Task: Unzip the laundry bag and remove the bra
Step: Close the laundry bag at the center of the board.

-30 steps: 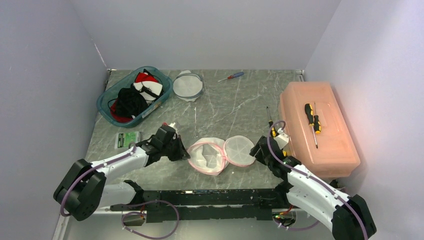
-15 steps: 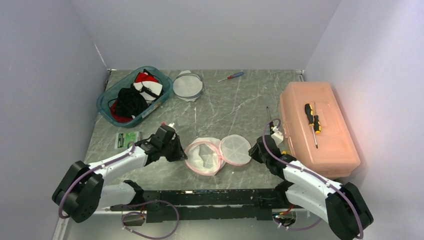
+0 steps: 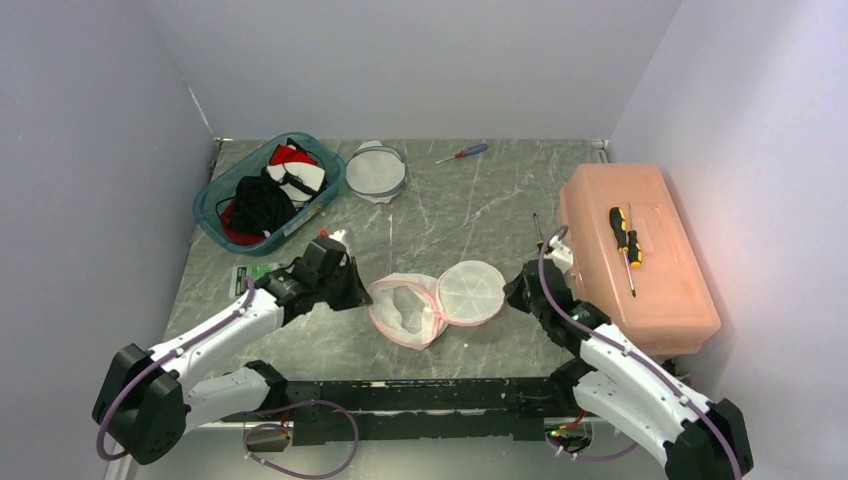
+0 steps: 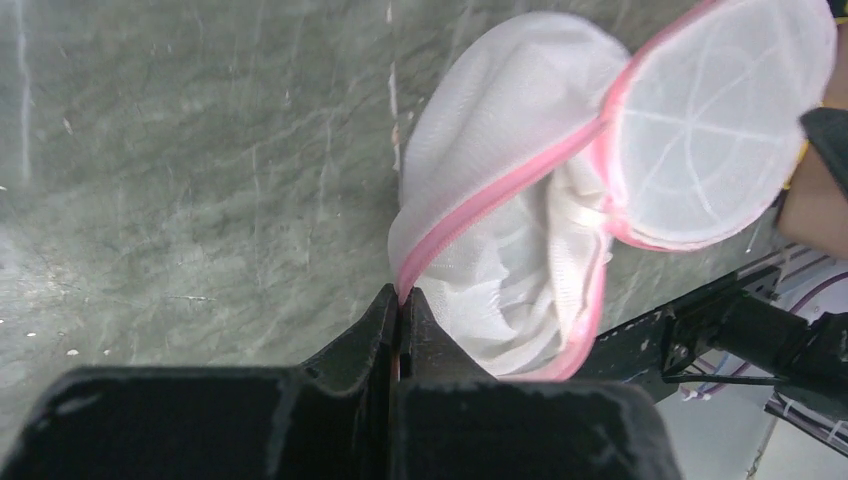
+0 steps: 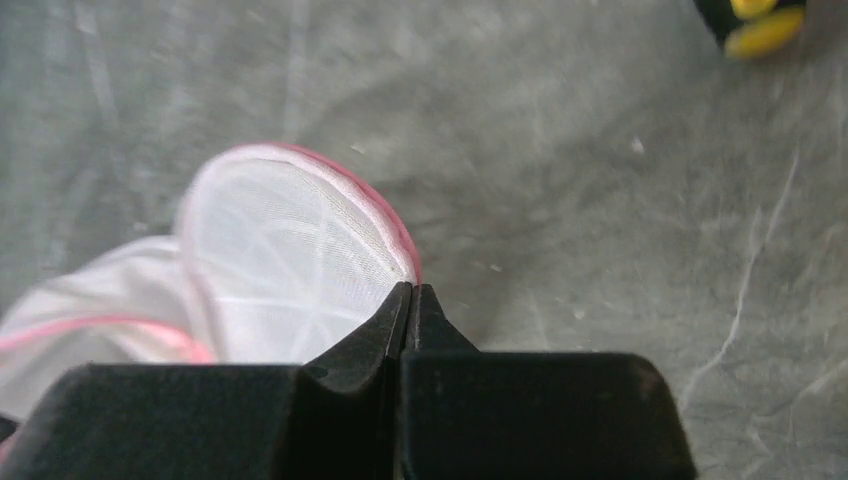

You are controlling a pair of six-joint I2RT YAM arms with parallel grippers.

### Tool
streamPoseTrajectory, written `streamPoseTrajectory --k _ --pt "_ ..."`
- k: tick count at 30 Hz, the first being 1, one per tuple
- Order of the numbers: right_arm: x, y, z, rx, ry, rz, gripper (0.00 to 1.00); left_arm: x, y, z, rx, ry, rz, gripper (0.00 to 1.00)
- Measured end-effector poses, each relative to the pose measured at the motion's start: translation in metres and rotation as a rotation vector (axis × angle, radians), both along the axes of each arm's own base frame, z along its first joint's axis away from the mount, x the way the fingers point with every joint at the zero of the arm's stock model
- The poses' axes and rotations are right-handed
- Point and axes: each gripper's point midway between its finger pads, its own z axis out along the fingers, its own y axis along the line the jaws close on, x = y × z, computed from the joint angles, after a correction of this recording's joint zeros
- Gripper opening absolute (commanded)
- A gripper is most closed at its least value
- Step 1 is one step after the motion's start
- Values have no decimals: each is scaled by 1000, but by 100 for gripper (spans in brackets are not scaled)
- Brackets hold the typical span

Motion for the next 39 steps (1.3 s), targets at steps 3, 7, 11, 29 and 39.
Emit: streamPoseTrajectory --k 3,7,11,29,39 --pt "15 3 52 -7 -101 24 0 9 0 22 13 -40 3 3" --pt "34 7 139 -15 -263 53 0 30 0 72 44 -129 11 3" --pt "42 11 216 -22 -395 90 0 60 -11 144 47 -237 3 3" --pt "38 22 168 -141 -292 225 0 59 -21 38 170 3 -65 3" --pt "51 20 247 -184 -452 190 0 95 -45 99 61 -172 -47 3"
